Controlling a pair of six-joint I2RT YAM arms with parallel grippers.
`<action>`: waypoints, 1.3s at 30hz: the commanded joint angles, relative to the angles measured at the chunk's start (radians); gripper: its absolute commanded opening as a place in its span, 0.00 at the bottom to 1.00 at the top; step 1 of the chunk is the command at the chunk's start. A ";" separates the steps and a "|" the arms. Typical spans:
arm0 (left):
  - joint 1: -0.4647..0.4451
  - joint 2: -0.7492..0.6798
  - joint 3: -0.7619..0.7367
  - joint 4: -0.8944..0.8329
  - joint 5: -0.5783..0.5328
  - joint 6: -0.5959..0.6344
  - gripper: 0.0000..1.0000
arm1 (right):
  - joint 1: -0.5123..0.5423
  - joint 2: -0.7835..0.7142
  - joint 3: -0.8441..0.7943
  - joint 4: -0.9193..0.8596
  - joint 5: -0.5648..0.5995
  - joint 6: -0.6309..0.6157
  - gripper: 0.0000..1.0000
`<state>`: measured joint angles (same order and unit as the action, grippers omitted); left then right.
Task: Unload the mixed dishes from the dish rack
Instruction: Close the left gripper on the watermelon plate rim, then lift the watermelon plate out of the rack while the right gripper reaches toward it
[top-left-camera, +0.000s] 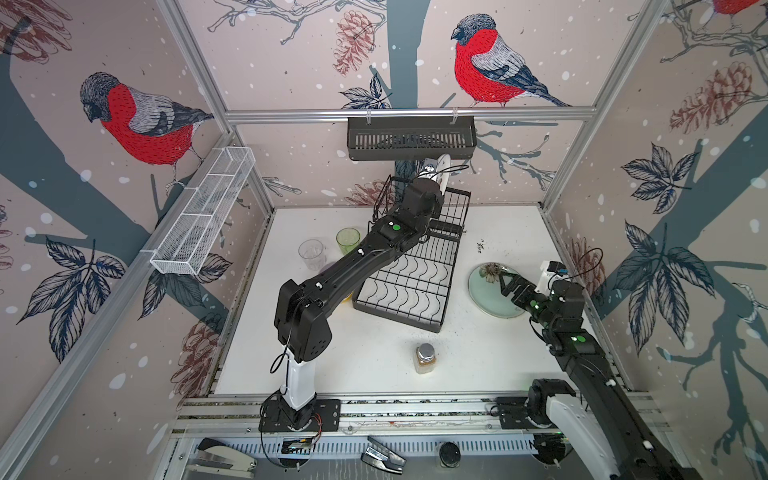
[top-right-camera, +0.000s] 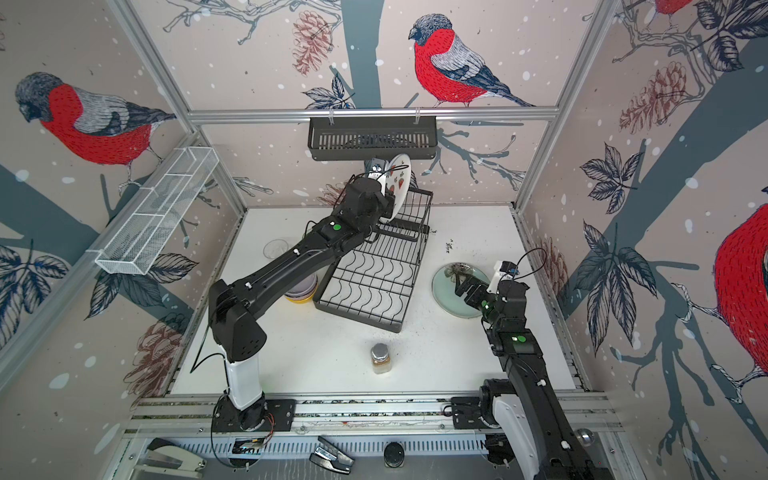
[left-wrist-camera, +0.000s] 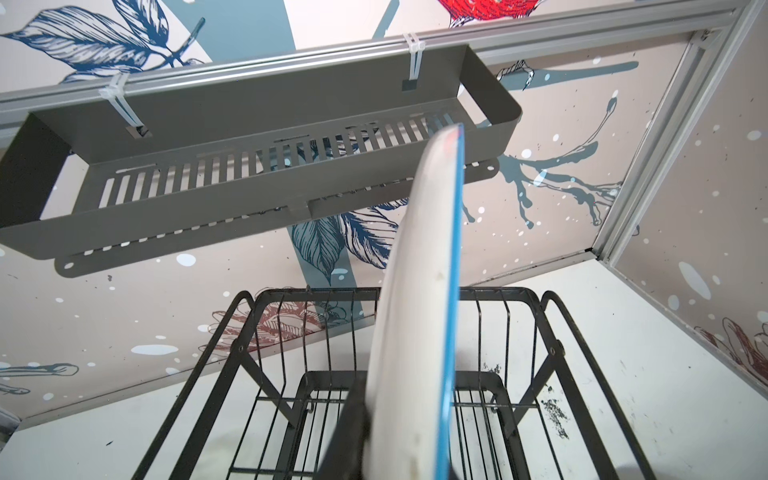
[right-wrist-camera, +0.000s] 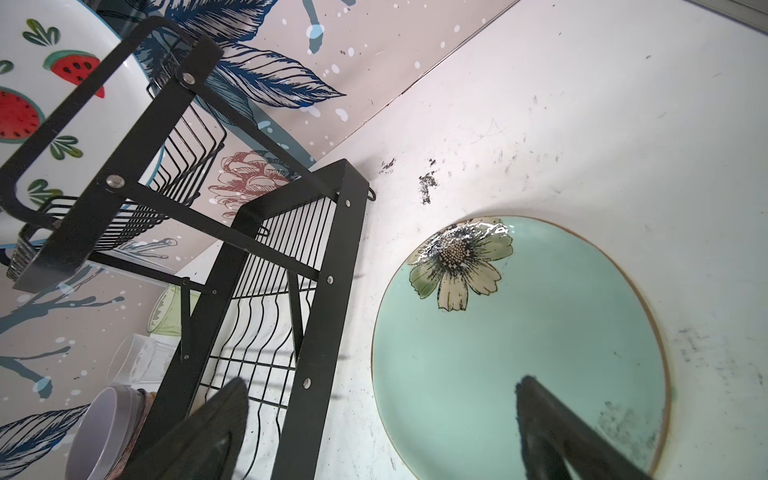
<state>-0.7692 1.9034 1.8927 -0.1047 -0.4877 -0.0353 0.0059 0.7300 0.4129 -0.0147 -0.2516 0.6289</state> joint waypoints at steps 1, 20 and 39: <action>-0.001 -0.034 -0.020 0.165 0.019 0.004 0.00 | -0.001 0.005 0.020 -0.009 0.033 -0.028 1.00; -0.001 -0.237 -0.209 0.303 0.016 0.025 0.00 | -0.006 -0.005 0.090 -0.057 0.033 -0.084 1.00; 0.007 -0.692 -0.701 0.441 0.072 -0.235 0.00 | 0.013 0.023 0.113 0.025 -0.146 -0.037 1.00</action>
<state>-0.7677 1.2545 1.2221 0.1532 -0.4191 -0.2024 0.0124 0.7486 0.5137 -0.0444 -0.3531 0.5644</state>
